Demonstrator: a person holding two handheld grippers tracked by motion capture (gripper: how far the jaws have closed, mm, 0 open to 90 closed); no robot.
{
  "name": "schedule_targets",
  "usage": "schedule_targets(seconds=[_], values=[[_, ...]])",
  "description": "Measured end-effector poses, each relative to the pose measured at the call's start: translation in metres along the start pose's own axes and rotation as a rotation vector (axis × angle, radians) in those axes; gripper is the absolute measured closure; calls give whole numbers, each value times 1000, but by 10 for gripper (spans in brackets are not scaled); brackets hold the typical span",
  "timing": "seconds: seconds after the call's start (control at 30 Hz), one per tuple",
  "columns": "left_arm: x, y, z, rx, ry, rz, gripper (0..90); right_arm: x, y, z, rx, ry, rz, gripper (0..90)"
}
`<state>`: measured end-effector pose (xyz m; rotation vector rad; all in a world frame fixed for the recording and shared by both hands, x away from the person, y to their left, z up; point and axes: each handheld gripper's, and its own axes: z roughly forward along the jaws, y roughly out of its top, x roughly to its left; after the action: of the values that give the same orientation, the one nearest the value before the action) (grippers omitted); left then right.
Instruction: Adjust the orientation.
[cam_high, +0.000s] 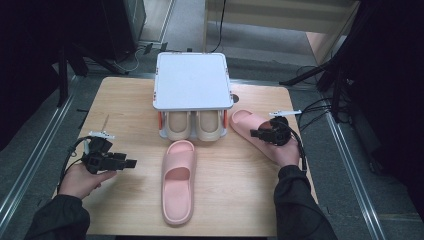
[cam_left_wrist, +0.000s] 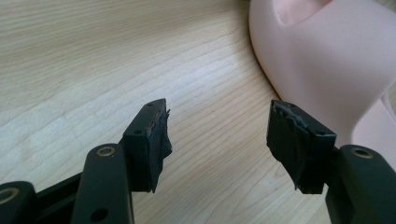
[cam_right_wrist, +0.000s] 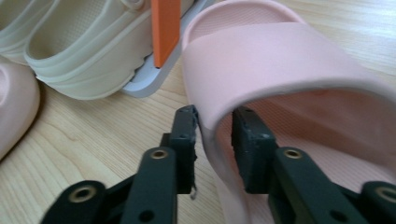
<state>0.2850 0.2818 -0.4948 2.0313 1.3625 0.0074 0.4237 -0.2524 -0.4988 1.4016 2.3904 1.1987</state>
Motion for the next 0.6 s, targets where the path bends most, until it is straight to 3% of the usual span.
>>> schedule_targets(seconds=[0.2, 0.27, 0.6], values=[[1, -2, -1, -2, 3, -4, 382, 5, 7, 1, 19, 4, -16, 813], [1, -1, -1, -1, 1, -3, 381, 6, 10, -1, 23, 13, 2, 826], [-1, 0, 0, -12, -5, 25, 395, 17, 17, -27, -60, 6, -4, 825]])
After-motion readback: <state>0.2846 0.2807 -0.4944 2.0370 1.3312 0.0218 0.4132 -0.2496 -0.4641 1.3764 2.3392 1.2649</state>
